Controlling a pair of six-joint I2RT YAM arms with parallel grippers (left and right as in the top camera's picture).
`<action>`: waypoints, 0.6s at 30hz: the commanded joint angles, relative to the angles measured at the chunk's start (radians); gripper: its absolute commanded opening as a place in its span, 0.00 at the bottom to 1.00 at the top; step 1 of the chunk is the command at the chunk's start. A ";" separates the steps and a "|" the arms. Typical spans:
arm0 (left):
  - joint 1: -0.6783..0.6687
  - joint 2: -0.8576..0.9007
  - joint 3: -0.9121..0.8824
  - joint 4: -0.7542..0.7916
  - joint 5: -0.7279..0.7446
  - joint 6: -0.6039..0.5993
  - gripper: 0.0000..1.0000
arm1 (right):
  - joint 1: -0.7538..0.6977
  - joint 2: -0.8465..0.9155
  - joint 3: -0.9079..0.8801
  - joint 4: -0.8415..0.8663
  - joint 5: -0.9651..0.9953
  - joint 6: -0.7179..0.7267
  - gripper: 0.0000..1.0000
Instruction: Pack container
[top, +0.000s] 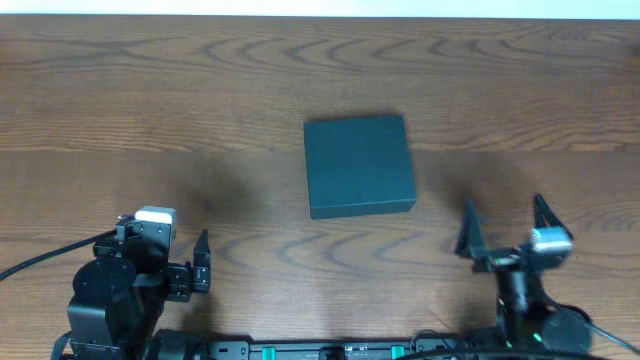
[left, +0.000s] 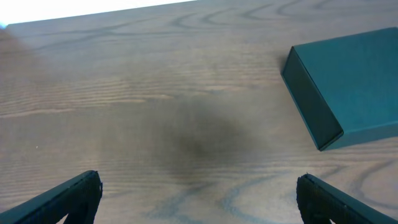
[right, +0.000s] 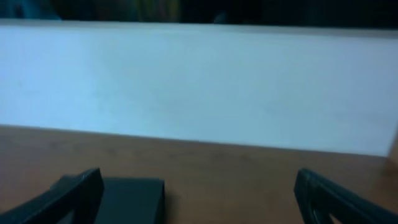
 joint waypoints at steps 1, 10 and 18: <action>-0.005 -0.004 -0.003 0.001 0.000 0.009 0.99 | 0.026 -0.003 -0.158 0.104 0.004 -0.075 0.99; -0.005 -0.004 -0.003 0.001 0.000 0.009 0.99 | 0.032 -0.004 -0.268 0.088 0.015 -0.079 0.99; -0.005 -0.004 -0.003 0.001 0.000 0.010 0.98 | 0.004 -0.003 -0.268 0.090 0.010 -0.075 0.99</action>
